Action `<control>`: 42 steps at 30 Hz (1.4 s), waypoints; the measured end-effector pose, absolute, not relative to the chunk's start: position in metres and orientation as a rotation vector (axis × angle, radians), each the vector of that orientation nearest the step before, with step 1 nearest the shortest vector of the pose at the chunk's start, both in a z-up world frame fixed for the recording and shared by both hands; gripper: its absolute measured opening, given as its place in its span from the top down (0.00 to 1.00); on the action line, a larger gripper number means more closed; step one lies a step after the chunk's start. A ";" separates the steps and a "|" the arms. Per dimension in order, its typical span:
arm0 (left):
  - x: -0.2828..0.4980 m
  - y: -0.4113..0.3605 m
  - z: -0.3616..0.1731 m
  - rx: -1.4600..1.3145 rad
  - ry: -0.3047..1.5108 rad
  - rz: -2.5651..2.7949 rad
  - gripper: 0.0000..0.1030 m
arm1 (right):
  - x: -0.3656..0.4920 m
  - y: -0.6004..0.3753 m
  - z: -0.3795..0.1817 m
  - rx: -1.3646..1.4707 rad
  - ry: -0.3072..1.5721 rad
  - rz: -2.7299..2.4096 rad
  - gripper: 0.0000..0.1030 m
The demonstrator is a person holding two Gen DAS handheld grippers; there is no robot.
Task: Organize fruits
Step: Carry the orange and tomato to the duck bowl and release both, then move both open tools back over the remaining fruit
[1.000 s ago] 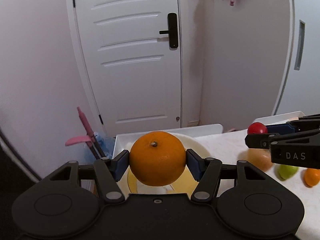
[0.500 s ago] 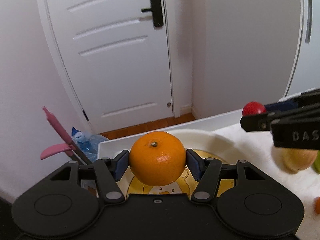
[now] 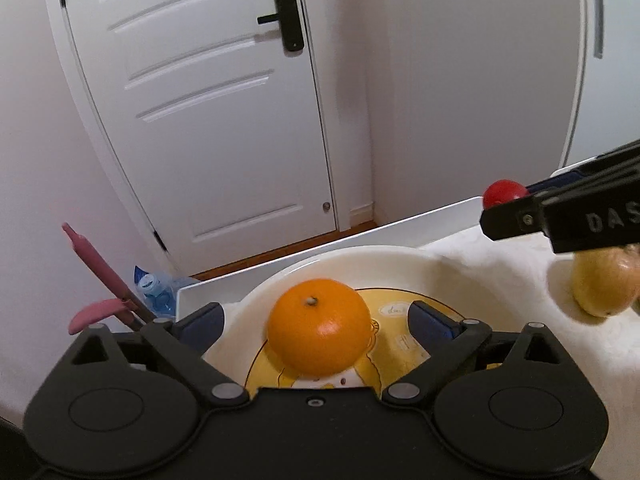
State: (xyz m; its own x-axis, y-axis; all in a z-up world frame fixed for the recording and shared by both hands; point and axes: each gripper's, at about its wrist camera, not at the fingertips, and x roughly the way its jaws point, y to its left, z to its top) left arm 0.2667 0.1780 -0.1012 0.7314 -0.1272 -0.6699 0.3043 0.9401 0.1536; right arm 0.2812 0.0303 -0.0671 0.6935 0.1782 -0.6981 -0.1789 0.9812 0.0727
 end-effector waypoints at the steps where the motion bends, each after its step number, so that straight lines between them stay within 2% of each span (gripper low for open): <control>1: 0.263 0.180 -0.099 0.254 0.715 -0.239 0.03 | 0.281 0.029 -0.066 -0.002 0.779 0.208 0.51; 15: 0.229 0.202 -0.079 0.216 0.741 -0.184 0.01 | 0.291 0.063 -0.085 -0.066 0.820 0.313 0.51; 25: 0.224 0.221 -0.084 0.200 0.765 -0.132 0.01 | 0.296 0.087 -0.105 -0.109 0.822 0.397 0.50; 26: 0.224 0.222 -0.084 0.196 0.765 -0.129 0.01 | 0.296 0.088 -0.105 -0.108 0.819 0.400 0.46; 27: 0.224 0.223 -0.085 0.194 0.765 -0.126 0.01 | 0.295 0.088 -0.105 -0.104 0.817 0.403 0.32; 28: 0.223 0.224 -0.085 0.194 0.765 -0.125 0.01 | 0.294 0.088 -0.104 -0.097 0.813 0.401 0.14; 30: 0.222 0.224 -0.085 0.195 0.765 -0.127 0.01 | 0.289 0.083 -0.099 -0.080 0.780 0.375 0.00; 42: 0.217 0.219 -0.075 0.179 0.747 -0.134 0.01 | 0.275 0.066 -0.075 -0.017 0.770 0.305 0.00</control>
State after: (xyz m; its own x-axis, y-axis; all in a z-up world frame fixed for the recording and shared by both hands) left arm 0.2171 0.2193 -0.0747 0.7261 -0.0570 -0.6852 0.1840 0.9763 0.1138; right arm 0.2747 0.0658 -0.0749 0.6763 0.2649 -0.6874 -0.2773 0.9560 0.0956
